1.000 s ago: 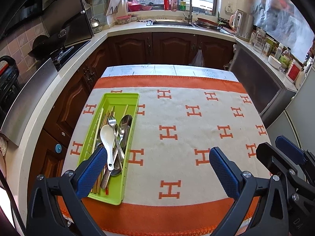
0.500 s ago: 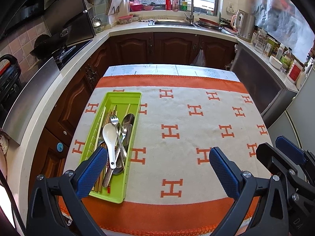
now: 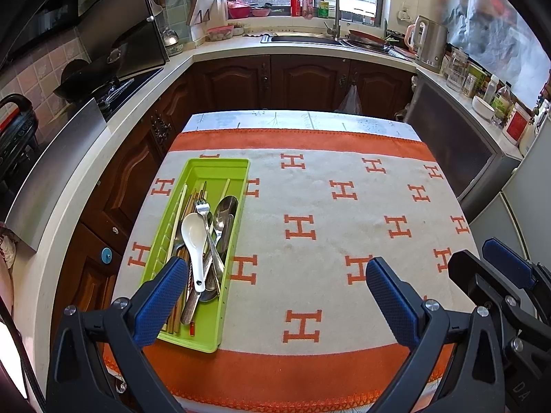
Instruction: Organize utensils
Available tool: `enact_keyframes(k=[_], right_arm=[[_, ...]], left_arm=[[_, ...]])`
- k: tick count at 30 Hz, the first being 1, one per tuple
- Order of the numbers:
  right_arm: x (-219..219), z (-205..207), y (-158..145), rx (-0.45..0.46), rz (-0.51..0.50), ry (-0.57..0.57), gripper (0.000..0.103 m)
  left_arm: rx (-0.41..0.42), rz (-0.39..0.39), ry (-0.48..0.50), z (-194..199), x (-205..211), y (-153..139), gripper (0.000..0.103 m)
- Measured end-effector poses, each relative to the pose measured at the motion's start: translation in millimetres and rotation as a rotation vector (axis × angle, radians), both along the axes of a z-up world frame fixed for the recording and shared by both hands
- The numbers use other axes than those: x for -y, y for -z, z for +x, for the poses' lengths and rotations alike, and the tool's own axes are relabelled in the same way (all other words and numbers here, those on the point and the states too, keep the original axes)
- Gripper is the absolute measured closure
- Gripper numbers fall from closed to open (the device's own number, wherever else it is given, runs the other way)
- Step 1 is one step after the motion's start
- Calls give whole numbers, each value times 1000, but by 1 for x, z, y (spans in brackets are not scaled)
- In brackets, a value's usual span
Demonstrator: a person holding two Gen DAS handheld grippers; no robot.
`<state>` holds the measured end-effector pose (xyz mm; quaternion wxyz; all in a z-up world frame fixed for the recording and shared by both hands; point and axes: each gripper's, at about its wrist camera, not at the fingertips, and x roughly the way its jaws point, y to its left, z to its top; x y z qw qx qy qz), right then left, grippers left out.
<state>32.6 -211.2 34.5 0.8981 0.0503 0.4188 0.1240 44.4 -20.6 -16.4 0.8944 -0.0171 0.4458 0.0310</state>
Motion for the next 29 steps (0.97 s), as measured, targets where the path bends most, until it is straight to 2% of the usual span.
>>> enact_keyframes(k=[29], right_arm=[[2,2,0,-1,4,-3,41]], left_arm=[[1,12,2,-6,2,-2,1]])
